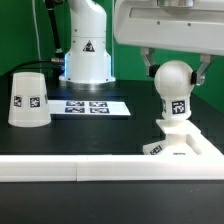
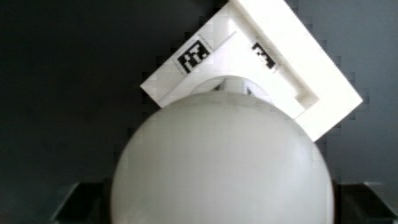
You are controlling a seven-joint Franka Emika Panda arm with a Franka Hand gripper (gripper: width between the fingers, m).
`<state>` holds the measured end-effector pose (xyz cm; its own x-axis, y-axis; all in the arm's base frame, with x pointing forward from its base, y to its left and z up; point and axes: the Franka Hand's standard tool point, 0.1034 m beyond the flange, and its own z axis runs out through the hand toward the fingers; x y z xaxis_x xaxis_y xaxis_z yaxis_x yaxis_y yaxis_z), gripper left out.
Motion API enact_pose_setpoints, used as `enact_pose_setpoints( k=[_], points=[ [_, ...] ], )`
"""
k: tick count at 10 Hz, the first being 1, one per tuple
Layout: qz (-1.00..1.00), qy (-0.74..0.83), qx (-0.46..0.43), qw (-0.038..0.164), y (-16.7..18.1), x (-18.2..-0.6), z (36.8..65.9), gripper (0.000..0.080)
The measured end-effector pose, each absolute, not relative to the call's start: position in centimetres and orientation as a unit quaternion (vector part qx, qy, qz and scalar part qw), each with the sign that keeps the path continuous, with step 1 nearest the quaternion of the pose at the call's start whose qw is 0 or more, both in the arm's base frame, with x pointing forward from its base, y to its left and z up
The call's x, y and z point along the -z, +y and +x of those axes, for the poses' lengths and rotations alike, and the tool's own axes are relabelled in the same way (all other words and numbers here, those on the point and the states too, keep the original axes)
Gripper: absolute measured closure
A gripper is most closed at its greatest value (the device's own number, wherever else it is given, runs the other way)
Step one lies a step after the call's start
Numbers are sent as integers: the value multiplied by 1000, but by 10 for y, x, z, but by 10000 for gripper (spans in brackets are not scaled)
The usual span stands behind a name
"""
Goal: Assemble lamp
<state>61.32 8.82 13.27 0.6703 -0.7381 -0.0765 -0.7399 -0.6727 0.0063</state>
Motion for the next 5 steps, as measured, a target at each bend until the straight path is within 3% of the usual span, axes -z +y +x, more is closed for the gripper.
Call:
enact_pose_setpoints(
  k=[5],
  points=[
    [-836, 547, -46, 5, 91, -133, 611, 223]
  ],
)
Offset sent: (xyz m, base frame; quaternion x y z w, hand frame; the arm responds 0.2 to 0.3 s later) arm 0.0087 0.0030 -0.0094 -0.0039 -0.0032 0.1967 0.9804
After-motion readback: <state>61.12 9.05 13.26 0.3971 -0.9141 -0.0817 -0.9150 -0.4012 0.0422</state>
